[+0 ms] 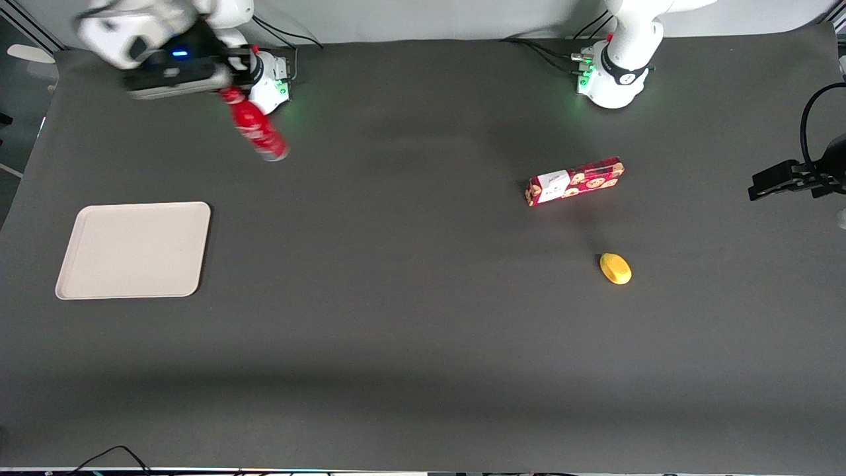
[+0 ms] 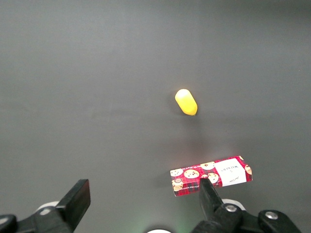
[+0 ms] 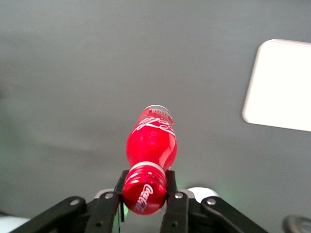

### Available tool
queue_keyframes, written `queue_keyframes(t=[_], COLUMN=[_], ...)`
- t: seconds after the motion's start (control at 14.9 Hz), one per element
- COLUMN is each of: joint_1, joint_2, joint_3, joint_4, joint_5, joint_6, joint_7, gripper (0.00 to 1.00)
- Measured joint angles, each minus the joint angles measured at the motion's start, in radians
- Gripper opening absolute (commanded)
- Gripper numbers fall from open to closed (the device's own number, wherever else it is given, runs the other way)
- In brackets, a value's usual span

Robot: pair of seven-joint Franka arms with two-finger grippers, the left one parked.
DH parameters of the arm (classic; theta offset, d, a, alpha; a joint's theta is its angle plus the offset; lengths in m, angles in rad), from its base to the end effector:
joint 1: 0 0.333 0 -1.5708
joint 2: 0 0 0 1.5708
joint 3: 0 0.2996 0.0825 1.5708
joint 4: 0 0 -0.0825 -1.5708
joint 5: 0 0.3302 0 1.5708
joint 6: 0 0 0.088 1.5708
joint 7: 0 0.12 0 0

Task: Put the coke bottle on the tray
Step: 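Carry the held bottle over to the white tray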

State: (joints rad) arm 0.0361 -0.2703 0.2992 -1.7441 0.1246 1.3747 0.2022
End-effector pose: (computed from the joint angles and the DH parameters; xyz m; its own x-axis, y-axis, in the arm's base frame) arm 0.3655 0.1652 0.6240 0.9838 0.1359 -0.1173 0.1342 -0.9907 -0.0223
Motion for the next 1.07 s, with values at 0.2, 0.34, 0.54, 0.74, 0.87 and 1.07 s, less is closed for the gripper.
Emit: queue_keyframes(t=[0.2, 0.34, 0.54, 0.74, 0.87, 1.07], joint_1=[-0.005, -0.006, -0.006, -0.006, -0.008, -0.044], joint_2=[-0.006, -0.001, 0.02, 0.057, 0.105, 0.211], joint_3=[-0.188, -0.279, -0.409, -0.588, -0.711, -0.784], joint_4=[0.005, -0.011, -0.043, -0.111, -0.179, -0.261], joint_5=[-0.119, -0.215, -0.339, -0.397, -0.407, -0.408], joint_6=[-0.083, -0.096, -0.066, 0.116, 0.289, 0.502], joint_7=[-0.263, -0.393, -0.572, -0.785, -0.914, -1.014], gripper=[0.15, 0.15, 0.15, 0.15, 0.15, 0.15])
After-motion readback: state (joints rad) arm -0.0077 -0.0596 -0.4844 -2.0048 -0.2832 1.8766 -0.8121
